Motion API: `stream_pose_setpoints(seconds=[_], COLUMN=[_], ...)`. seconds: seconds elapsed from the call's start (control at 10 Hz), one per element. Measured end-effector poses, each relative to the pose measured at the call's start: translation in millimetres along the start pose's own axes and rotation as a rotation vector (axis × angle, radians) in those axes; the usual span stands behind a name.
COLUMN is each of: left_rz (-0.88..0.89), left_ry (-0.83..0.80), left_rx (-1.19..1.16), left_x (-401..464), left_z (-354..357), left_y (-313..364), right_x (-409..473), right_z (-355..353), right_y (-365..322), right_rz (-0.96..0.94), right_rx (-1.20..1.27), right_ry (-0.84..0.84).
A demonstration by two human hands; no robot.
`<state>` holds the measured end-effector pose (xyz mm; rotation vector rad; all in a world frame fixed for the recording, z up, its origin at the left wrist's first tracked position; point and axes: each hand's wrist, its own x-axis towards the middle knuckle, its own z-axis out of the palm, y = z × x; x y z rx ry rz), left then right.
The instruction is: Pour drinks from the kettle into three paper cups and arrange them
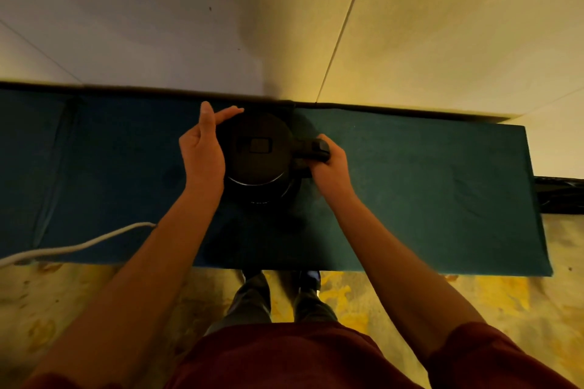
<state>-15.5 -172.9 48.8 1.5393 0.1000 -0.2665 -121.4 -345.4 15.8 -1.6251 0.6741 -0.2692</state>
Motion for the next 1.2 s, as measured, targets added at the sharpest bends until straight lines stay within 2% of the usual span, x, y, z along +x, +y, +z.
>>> stream_pose_setpoints(seconds=[0.5,0.9,1.0,1.1,1.2], left_rz=[-0.009,-0.006,0.055,0.189,0.348], left_ry=[-0.007,-0.019,-0.021,-0.082,-0.126], left_rx=[0.126,0.238,0.386,0.692,0.853], left_x=[-18.3,-14.0,-13.9,-14.3,-8.3], left_z=[21.6,21.2,17.2,11.6,20.1], left_y=[-10.5,-17.5,-13.3,-12.3,17.5], right_x=[2.2,11.0,7.6,-0.4,1.2], right_z=[-29.2,-27.9,-25.2,-33.8,-52.6], right_y=[18.9,30.4,28.8,26.8,10.2], right_rz=[-0.026,0.08,0.099,0.12,0.122], right_rx=[-0.177,-0.363,-0.437,-0.527,-0.695], right_ry=[0.015,-0.001,-0.002,-0.097,-0.255])
